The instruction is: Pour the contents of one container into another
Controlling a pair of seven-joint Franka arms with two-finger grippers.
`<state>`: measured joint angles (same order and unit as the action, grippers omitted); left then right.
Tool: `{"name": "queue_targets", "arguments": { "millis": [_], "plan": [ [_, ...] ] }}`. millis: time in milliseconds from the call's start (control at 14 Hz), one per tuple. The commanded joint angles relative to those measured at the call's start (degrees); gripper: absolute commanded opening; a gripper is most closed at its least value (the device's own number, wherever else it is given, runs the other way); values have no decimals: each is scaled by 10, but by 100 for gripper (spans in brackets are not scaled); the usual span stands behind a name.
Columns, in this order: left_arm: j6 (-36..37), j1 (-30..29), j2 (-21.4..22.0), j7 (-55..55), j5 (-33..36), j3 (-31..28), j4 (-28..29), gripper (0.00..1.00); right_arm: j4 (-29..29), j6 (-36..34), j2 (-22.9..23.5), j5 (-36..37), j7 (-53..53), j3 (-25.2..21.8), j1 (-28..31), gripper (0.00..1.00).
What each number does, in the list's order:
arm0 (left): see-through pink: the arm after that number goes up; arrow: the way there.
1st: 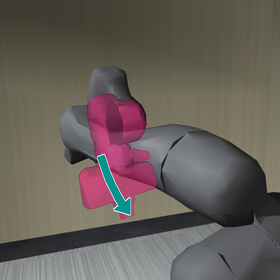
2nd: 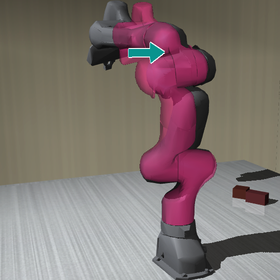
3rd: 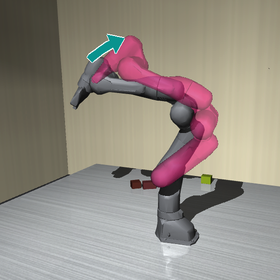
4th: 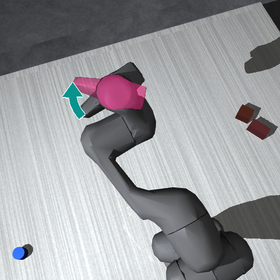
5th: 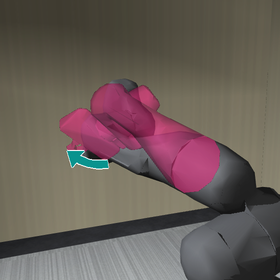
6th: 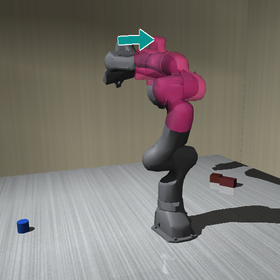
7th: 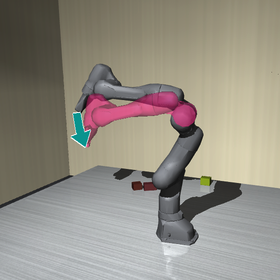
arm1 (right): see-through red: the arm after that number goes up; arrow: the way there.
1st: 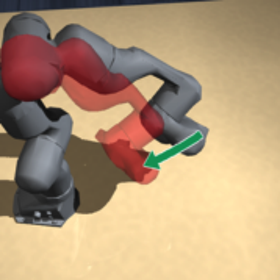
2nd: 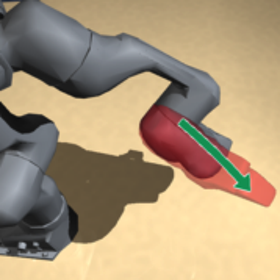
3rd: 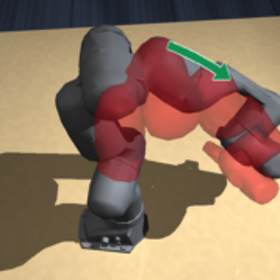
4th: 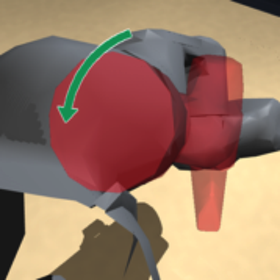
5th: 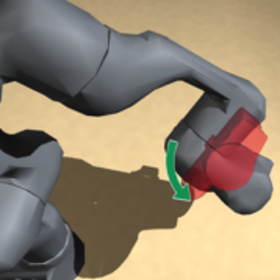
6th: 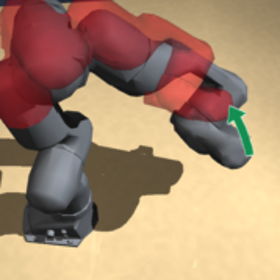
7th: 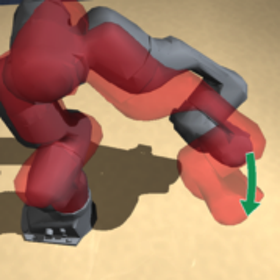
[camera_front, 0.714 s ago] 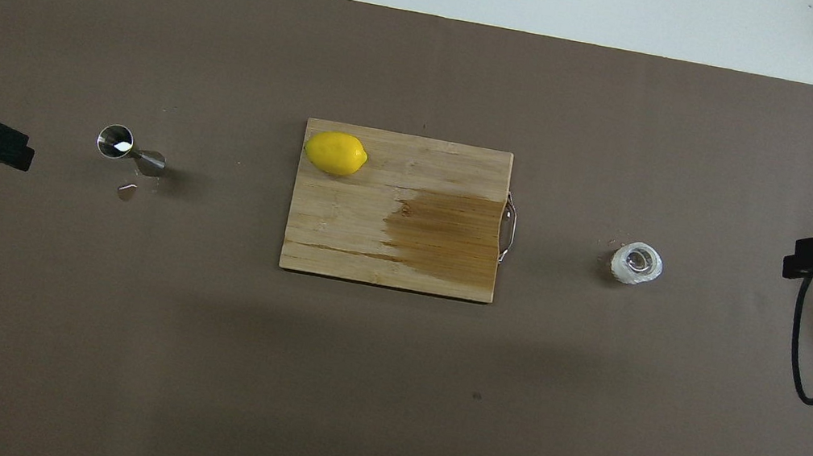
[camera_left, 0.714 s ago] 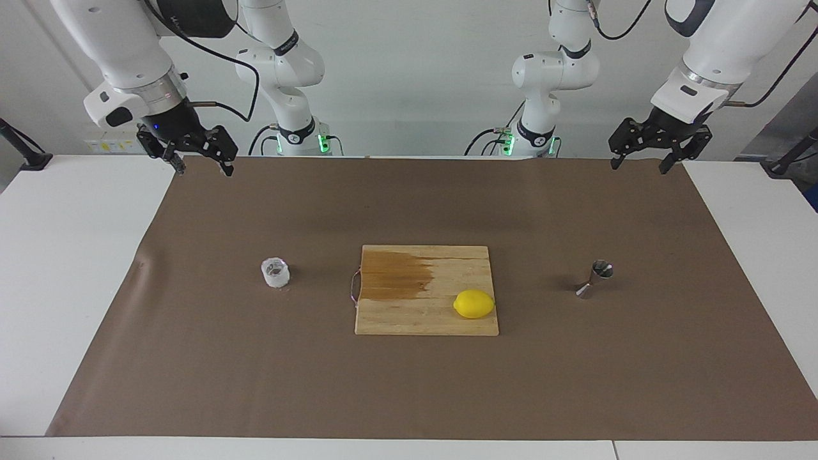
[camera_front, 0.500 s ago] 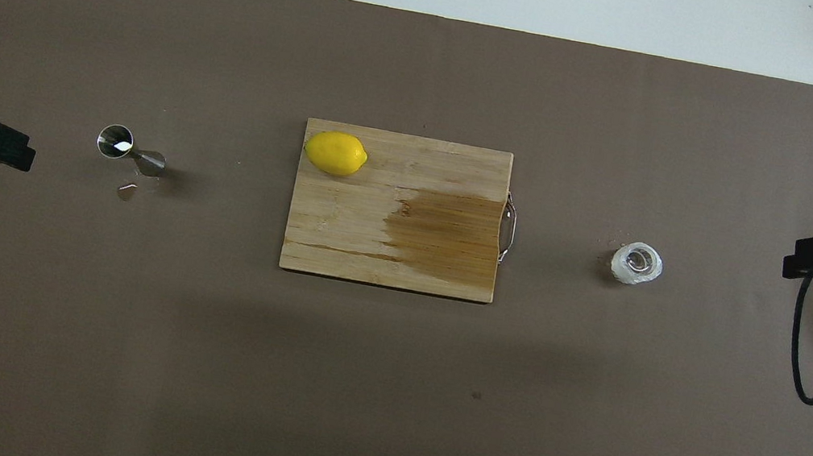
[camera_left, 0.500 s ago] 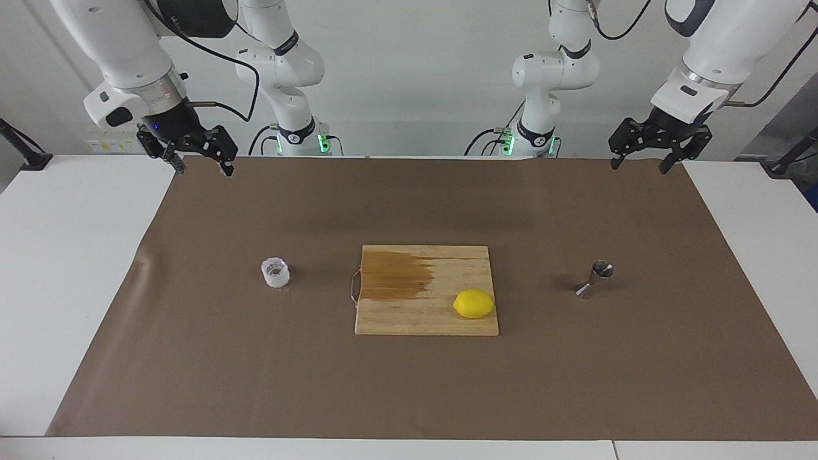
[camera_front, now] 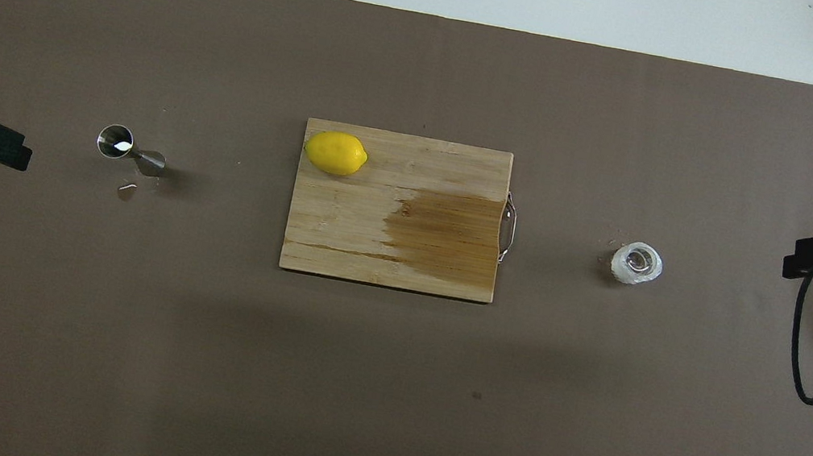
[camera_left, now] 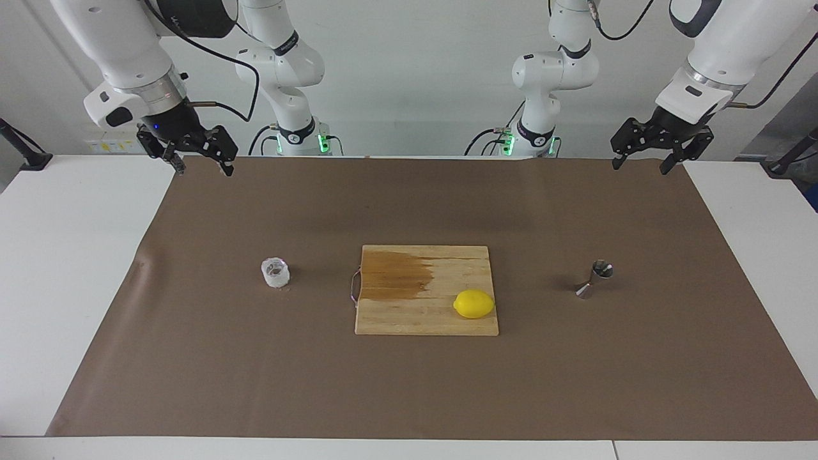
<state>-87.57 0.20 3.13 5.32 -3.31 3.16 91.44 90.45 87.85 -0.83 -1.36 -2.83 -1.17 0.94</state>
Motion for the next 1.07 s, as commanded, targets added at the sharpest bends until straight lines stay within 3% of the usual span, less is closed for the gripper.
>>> {"name": "queue_targets", "arguments": {
  "millis": [0,286,643,1000],
  "plan": [
    [-2,-5,14,-26,-6,7,15,100,-4,-6,-1,5,-4,4,4,100],
    [1,-19,14,-120,-54,2,28,100,-4,-6,-1,5,-4,4,5,100],
    [-23,-90,1,-372,-168,2,54,100,-4,-6,-1,5,-4,4,5,100],
    [-75,-117,17,-550,-216,2,108,100,-4,-6,-1,5,-4,4,5,100]
  ]
}}
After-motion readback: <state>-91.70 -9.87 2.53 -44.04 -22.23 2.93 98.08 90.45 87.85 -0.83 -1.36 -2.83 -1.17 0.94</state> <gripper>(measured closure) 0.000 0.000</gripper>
